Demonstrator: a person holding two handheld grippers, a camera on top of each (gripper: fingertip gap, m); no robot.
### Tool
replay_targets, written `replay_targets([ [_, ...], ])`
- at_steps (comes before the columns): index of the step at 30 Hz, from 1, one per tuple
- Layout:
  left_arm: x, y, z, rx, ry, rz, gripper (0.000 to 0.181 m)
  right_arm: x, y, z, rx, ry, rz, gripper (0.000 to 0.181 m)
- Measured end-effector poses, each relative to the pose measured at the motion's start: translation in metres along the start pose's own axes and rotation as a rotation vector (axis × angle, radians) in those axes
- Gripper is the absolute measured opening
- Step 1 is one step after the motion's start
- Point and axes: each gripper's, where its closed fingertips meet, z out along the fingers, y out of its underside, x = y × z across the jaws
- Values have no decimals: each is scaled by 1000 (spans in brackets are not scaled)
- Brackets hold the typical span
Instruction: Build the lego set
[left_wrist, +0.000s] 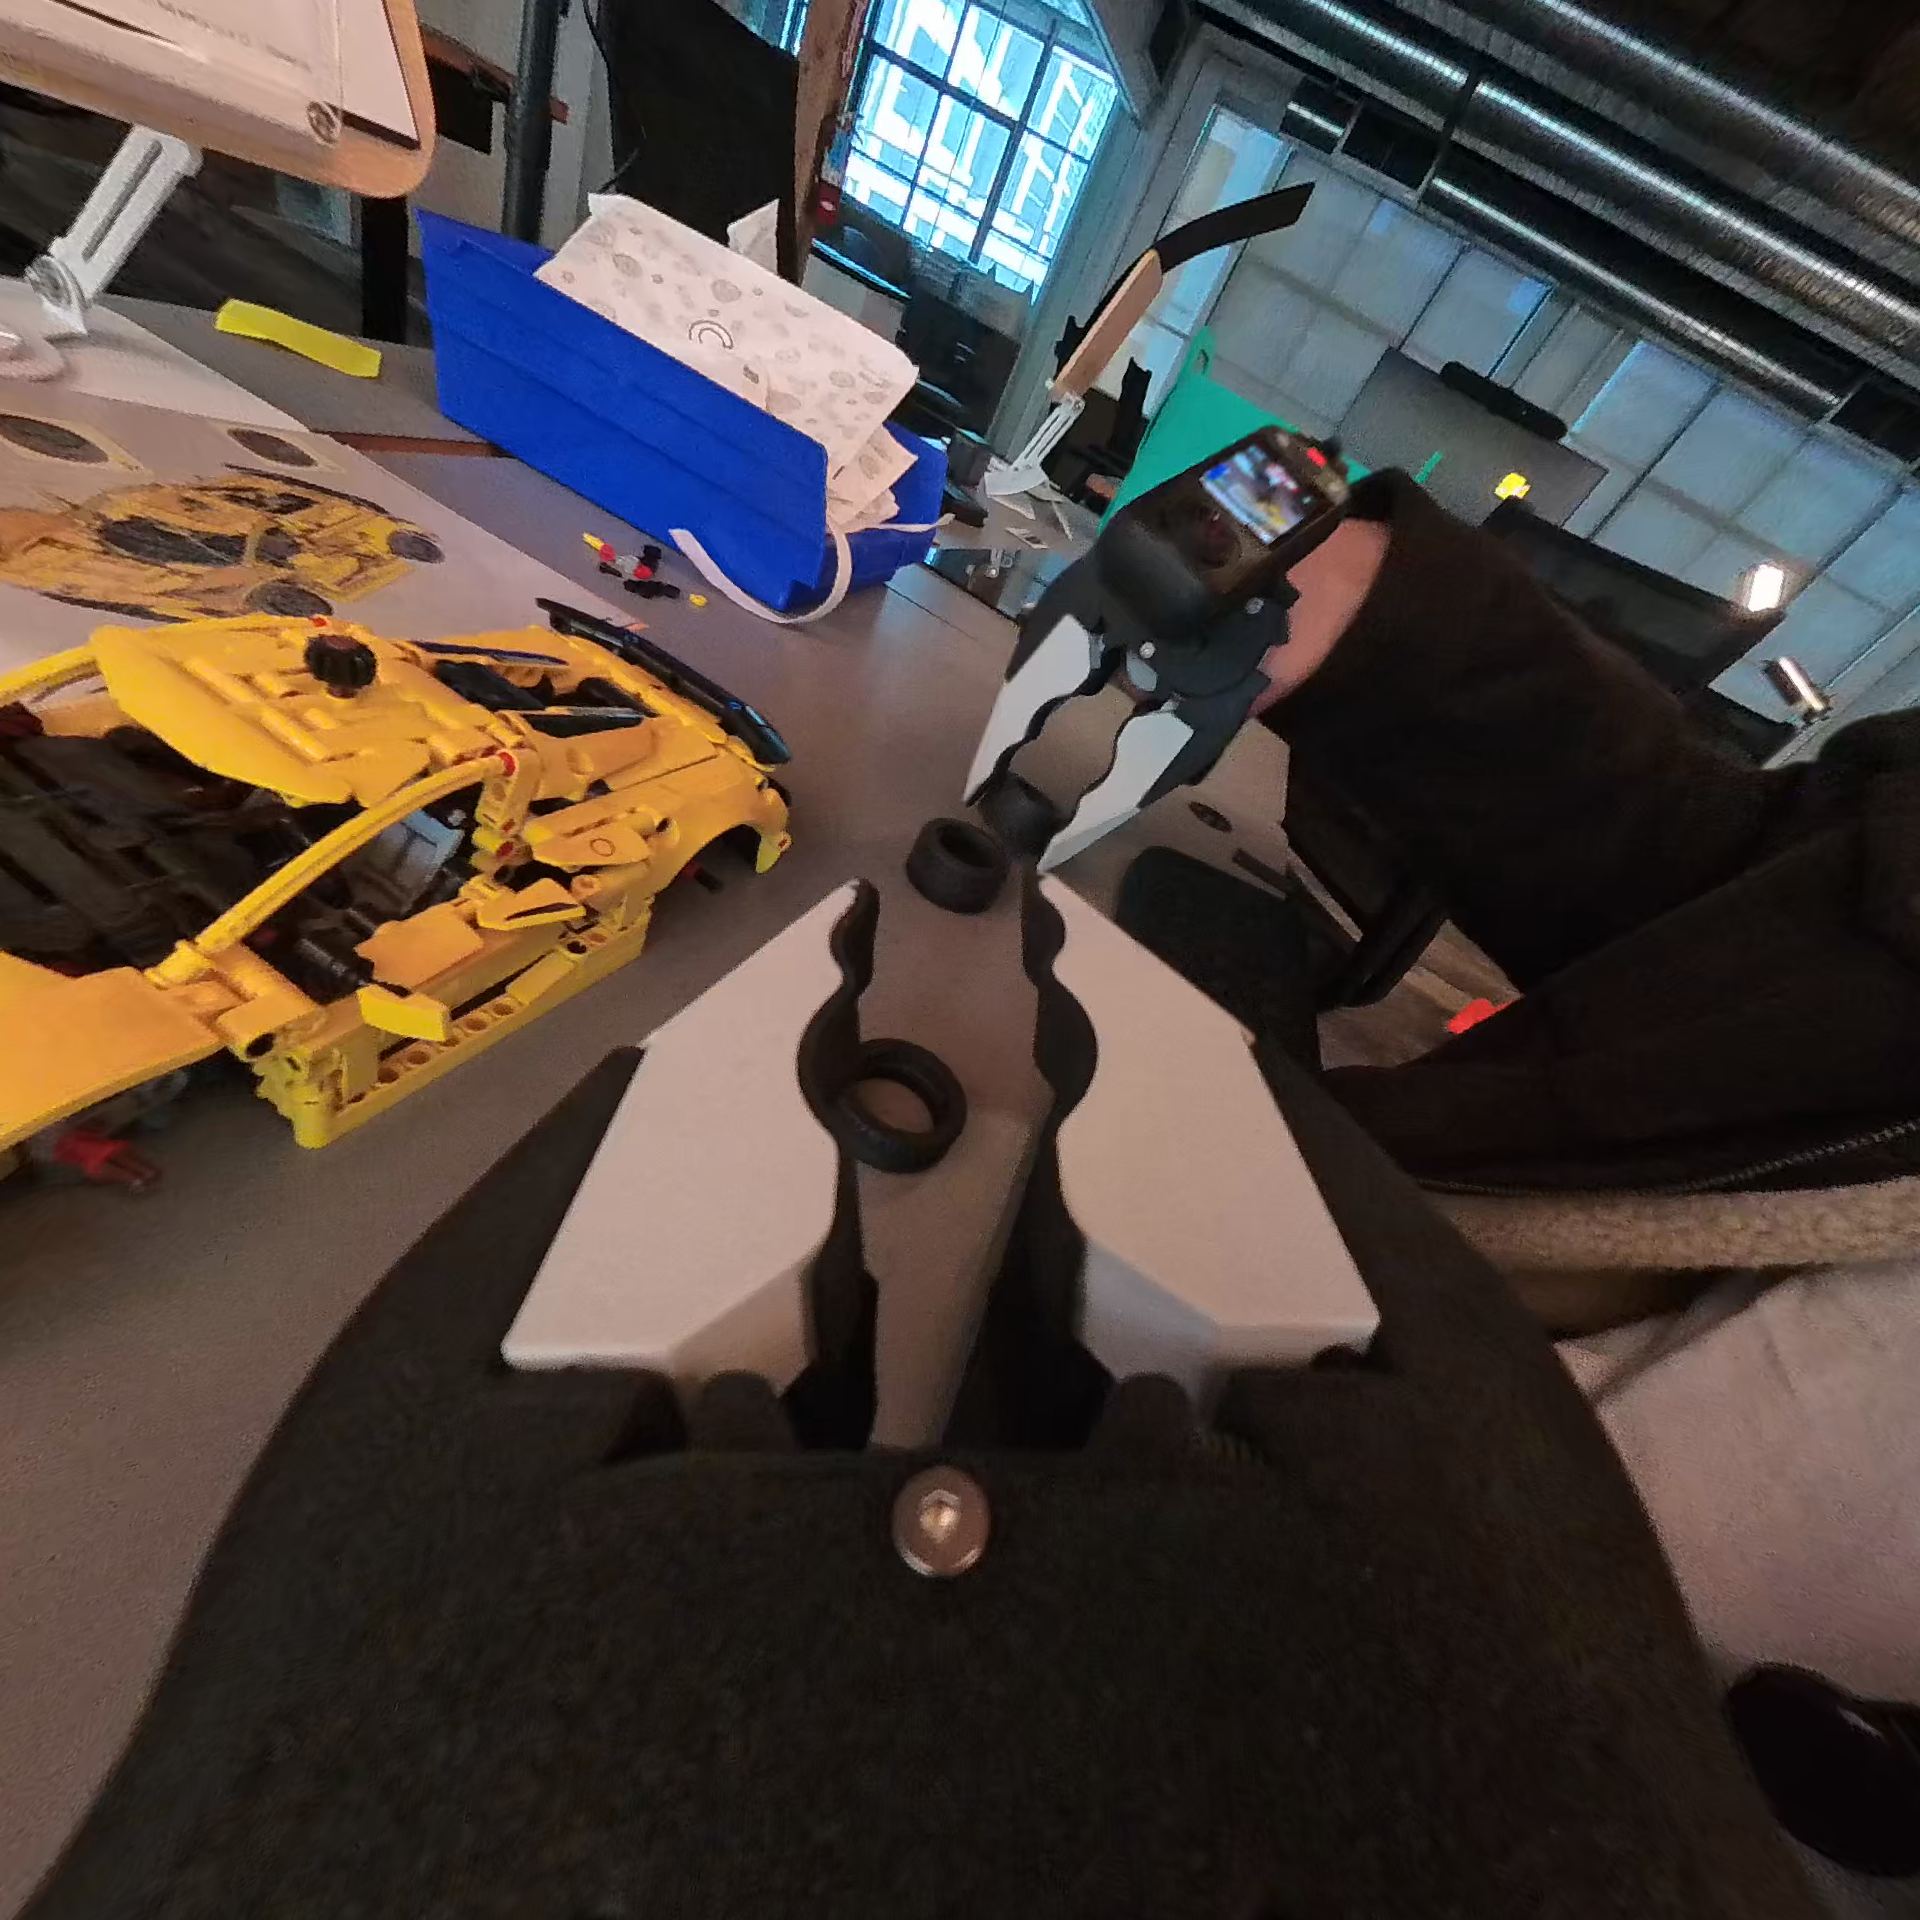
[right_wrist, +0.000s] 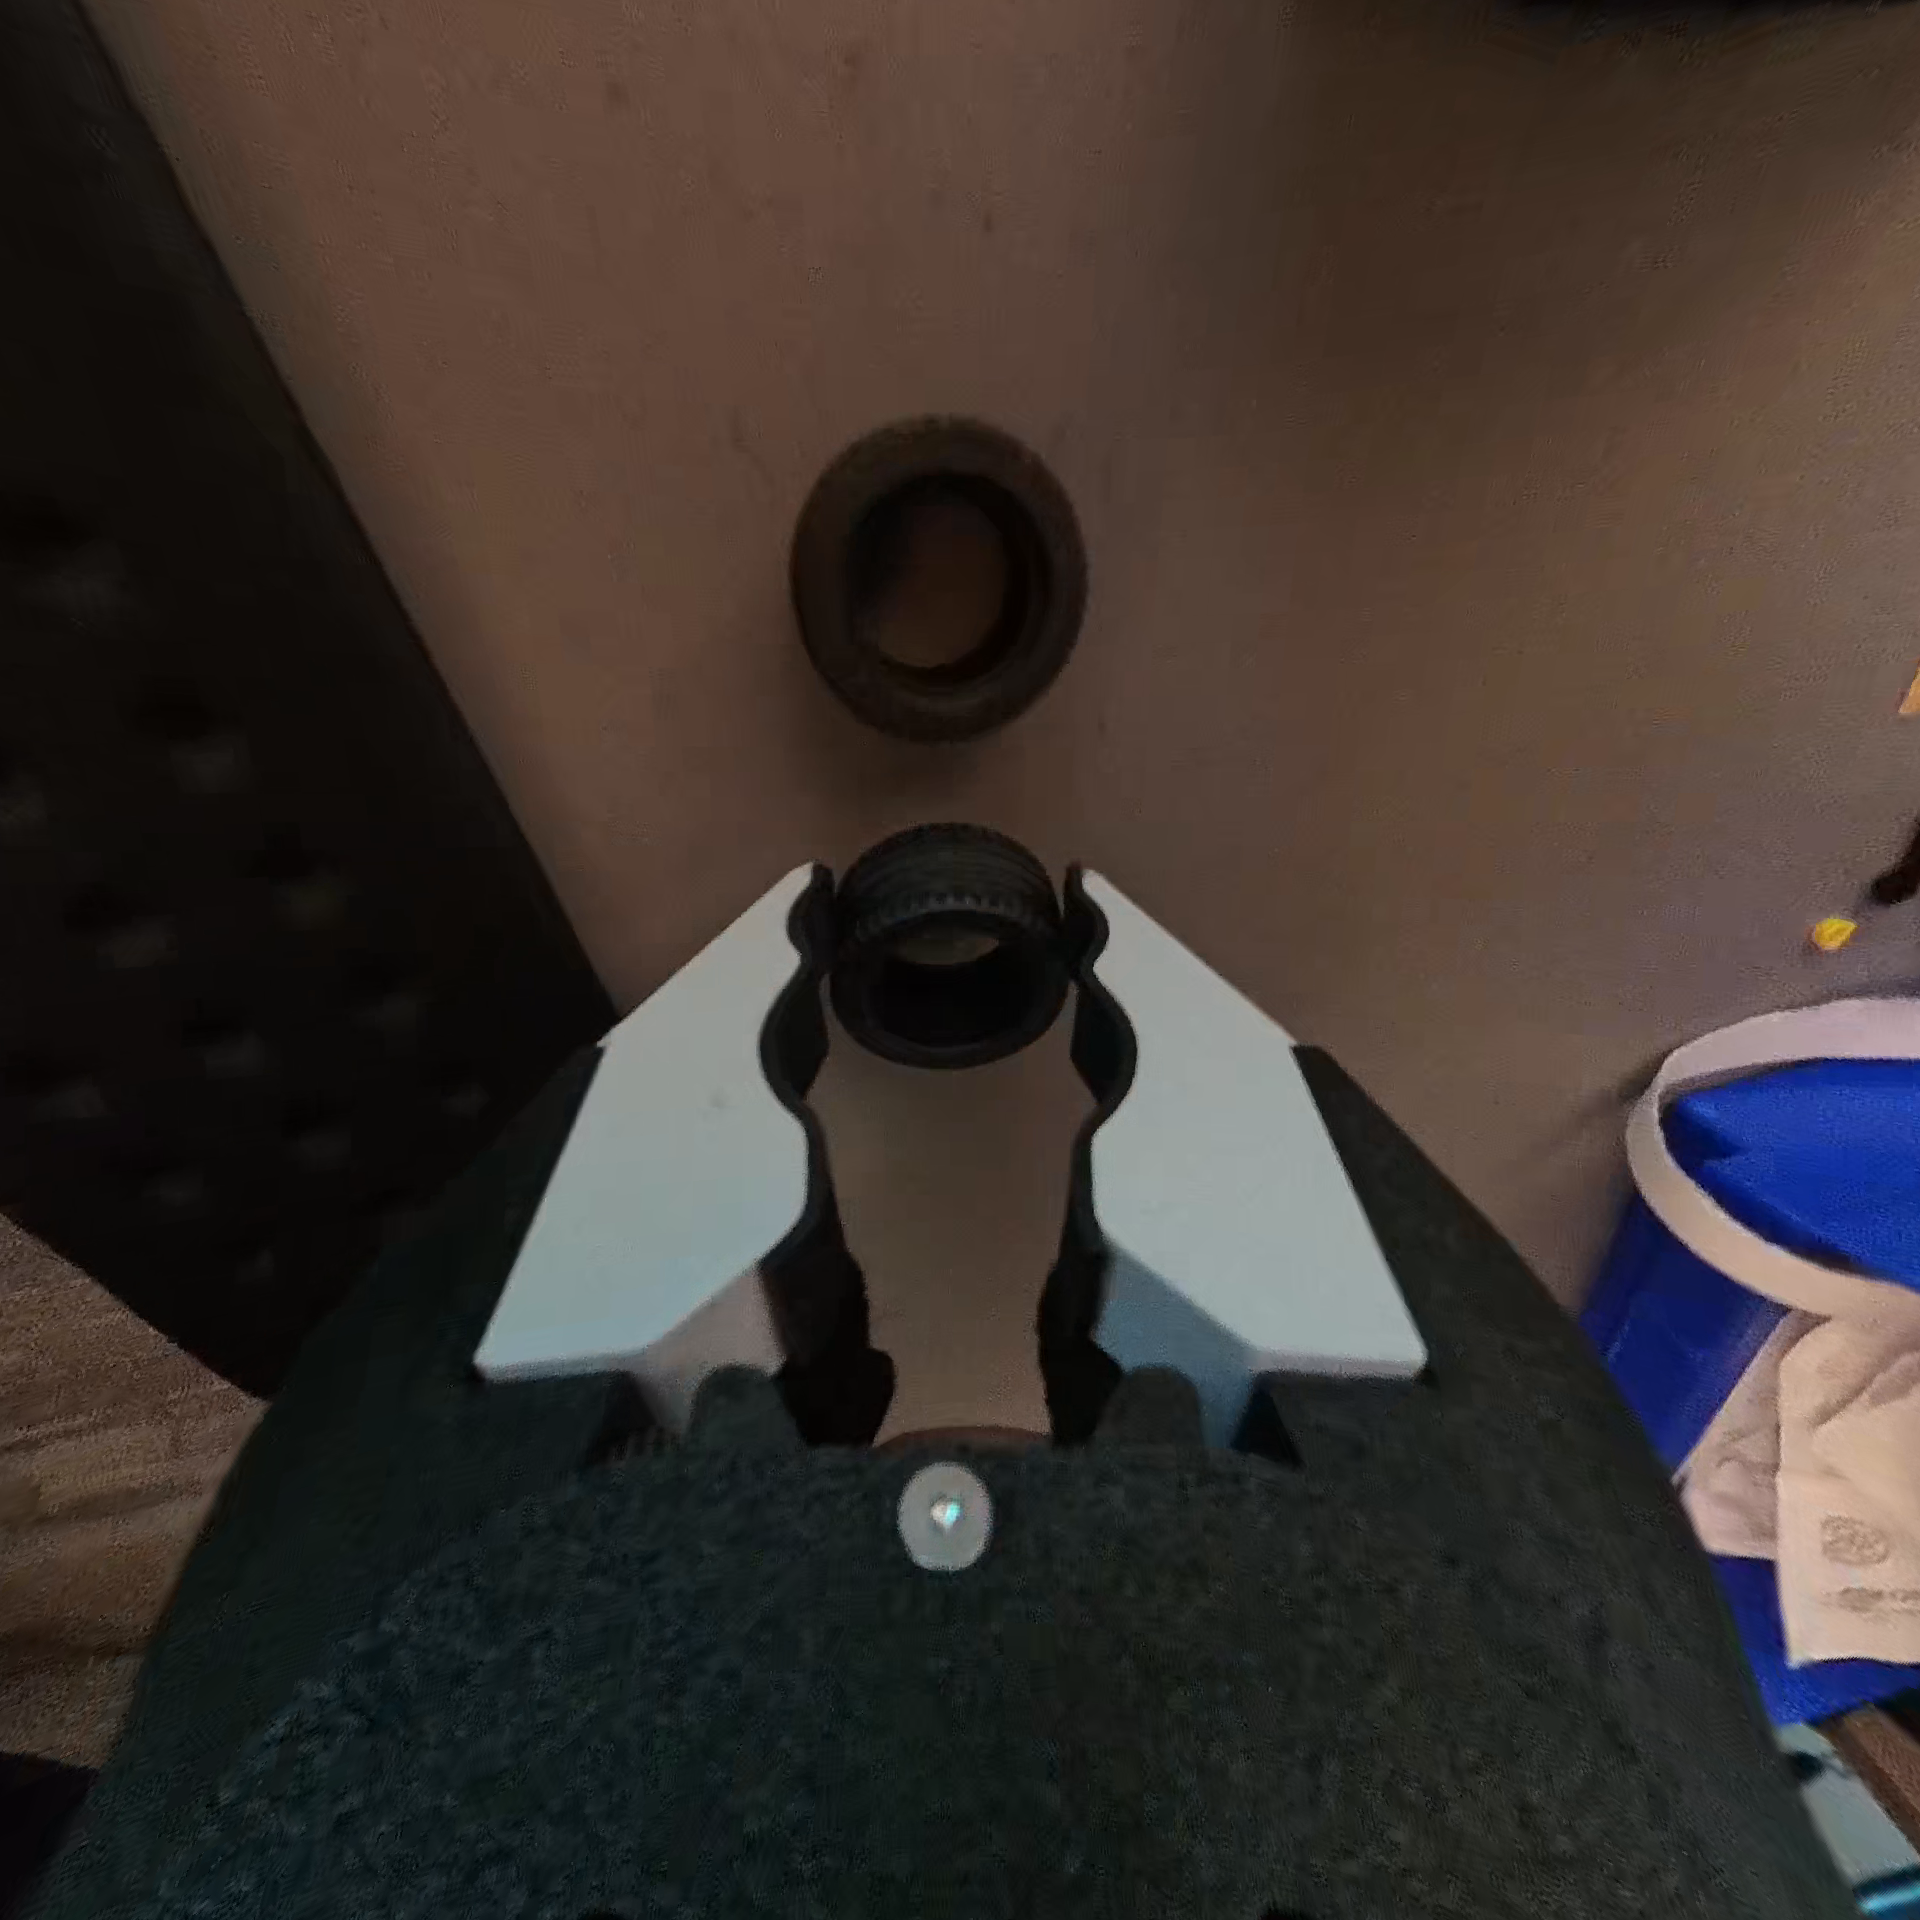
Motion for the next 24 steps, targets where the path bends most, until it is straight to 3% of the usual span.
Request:
replay_targets([
  [7,1,11,0,-104,22,-7,32,3,-6,8,-9,-138,64,47],
  [9,-9,8,-9,-149,-58,41,36,4,-8,5,26,-145,103,59],
  [11,-31,-7,-31,-149,-177,75,39,11,-10,-9,109,-115,174,59],
  [14,-82,-20,-82,-168,-377,22,39,23,-22,-42,316,9,287,55],
  [16,-126,-17,-122,-215,-515,-42,38,21,-50,-66,562,63,350,53],
  [20,-212,-14,-182,-309,-737,-88,42,-17,-127,-111,1179,-92,499,52],
  [22,-253,-8,-200,-424,-842,-132,47,-37,-149,-114,1294,-278,532,57],
  [24,-289,-16,-210,-464,-933,-114,50,-36,-157,-104,1284,-224,497,60],
])
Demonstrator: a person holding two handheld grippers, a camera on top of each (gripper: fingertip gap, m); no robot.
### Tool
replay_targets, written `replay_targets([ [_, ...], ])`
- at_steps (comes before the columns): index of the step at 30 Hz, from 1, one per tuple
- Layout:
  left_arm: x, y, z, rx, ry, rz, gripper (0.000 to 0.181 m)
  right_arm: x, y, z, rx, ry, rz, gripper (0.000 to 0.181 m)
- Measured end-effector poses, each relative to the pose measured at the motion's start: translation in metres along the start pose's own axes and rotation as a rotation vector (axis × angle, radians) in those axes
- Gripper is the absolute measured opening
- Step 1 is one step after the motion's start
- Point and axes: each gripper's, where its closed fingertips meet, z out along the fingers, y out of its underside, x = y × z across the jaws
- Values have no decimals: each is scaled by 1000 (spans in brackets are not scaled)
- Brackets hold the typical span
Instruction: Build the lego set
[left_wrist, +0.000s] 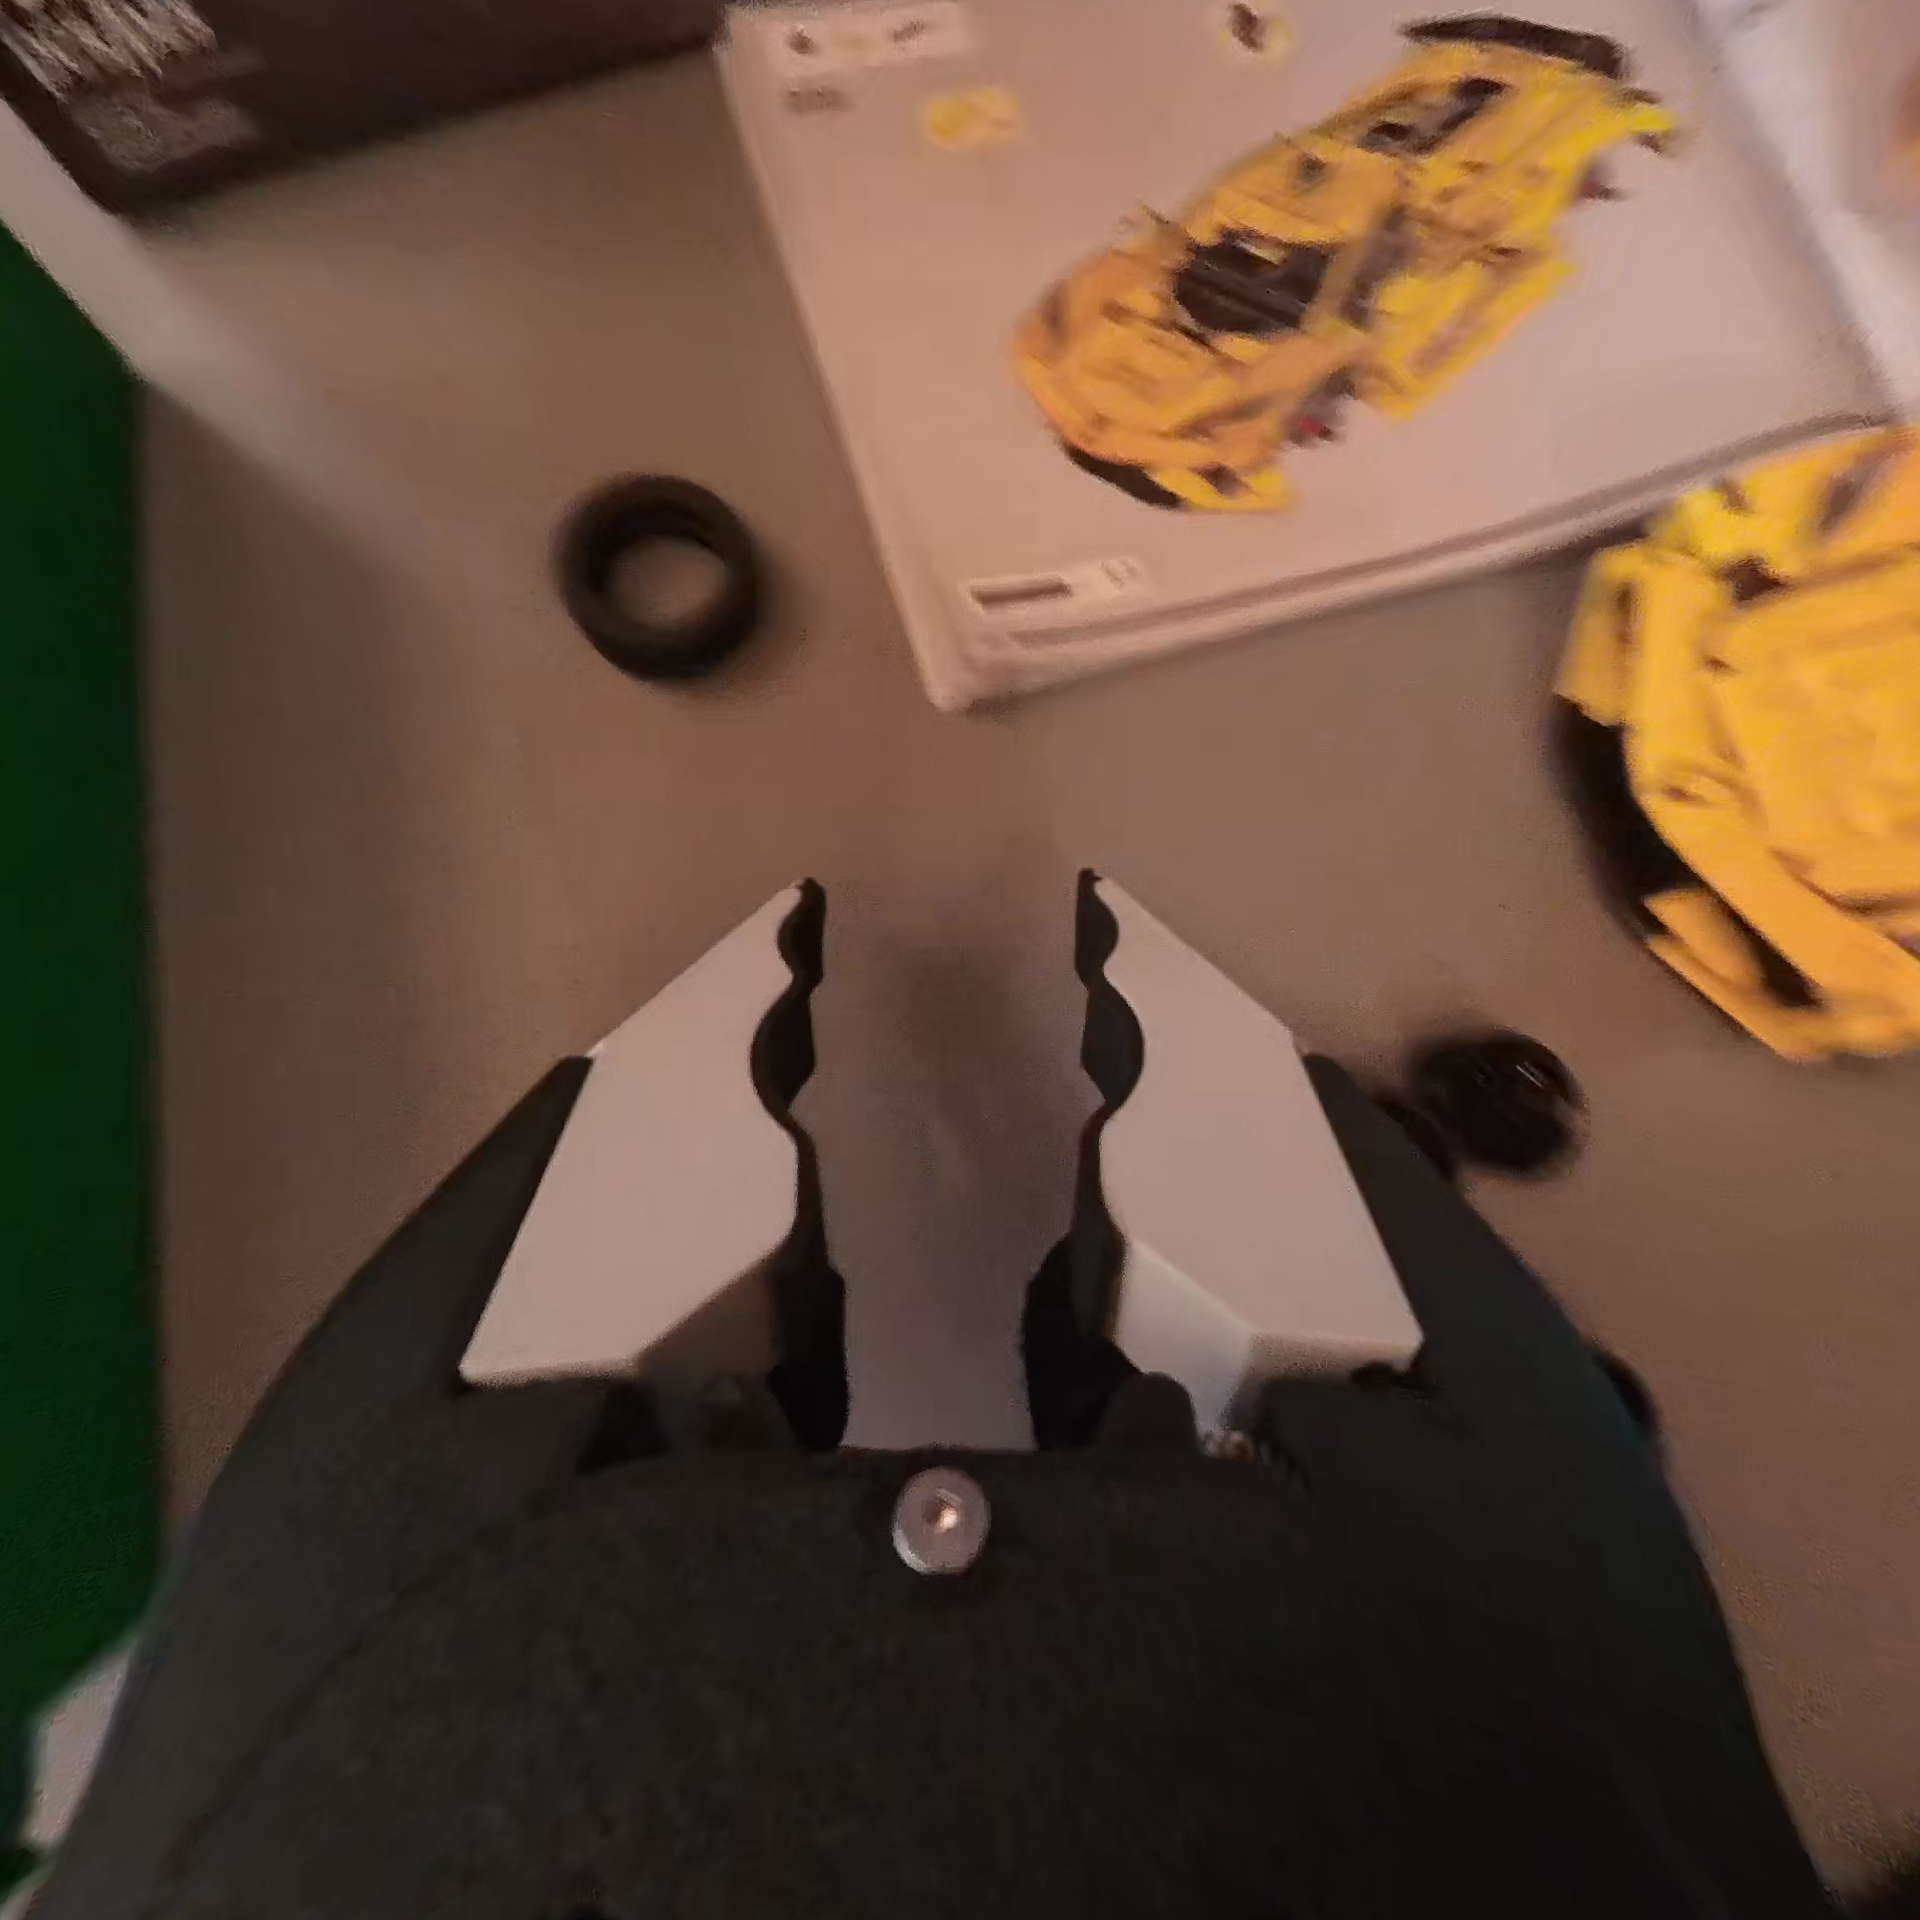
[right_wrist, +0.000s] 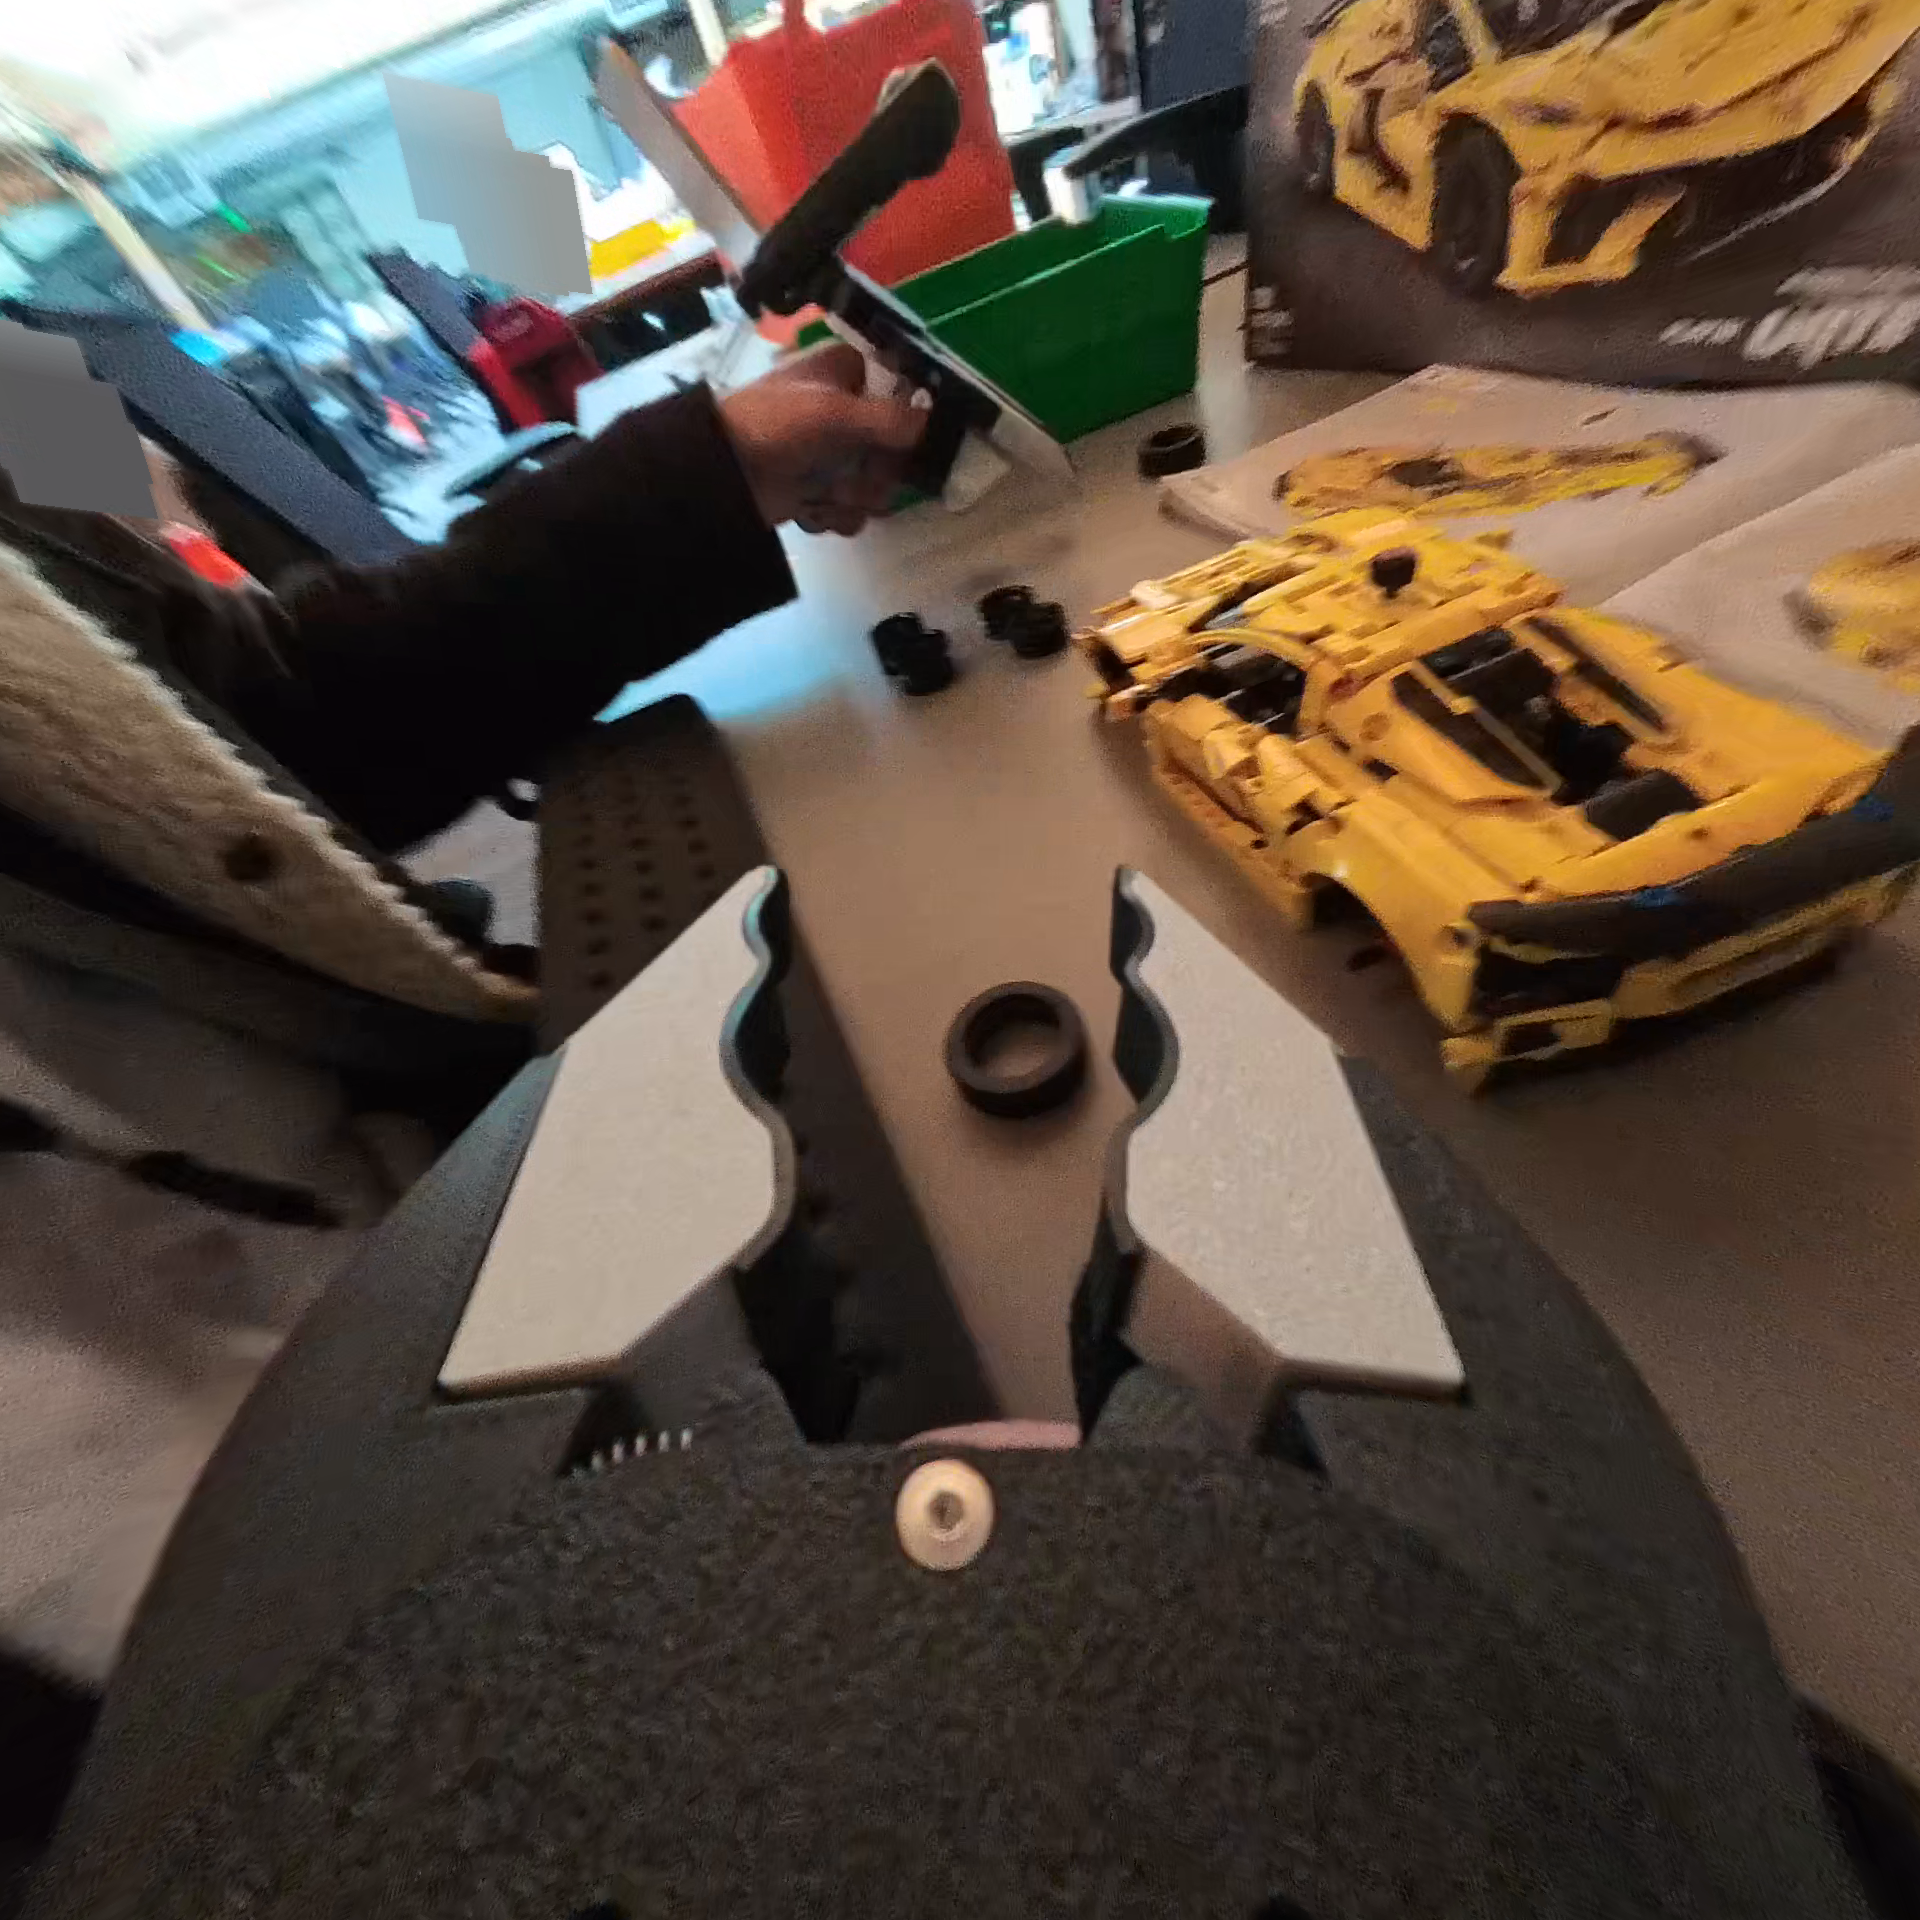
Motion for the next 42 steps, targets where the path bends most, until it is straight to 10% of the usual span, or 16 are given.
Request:
replay_targets([
  [8,-71,-46,61,-17,-138,-113,64,-19,8,8,17,-179,37,48],
  [14,-52,-48,24,9,-135,-57,44,-8,-8,-5,134,-114,14,44],
  [19,177,-59,-95,266,527,66,44,19,-22,-15,230,13,12,51],
  [25,327,83,-56,-57,559,631,43,30,-29,-26,290,71,13,50],
  [35,340,107,-30,-106,545,683,50,27,-28,-25,280,65,4,49],
  [42,278,26,-58,307,461,341,64,79,-79,-72,174,359,-114,54],
])
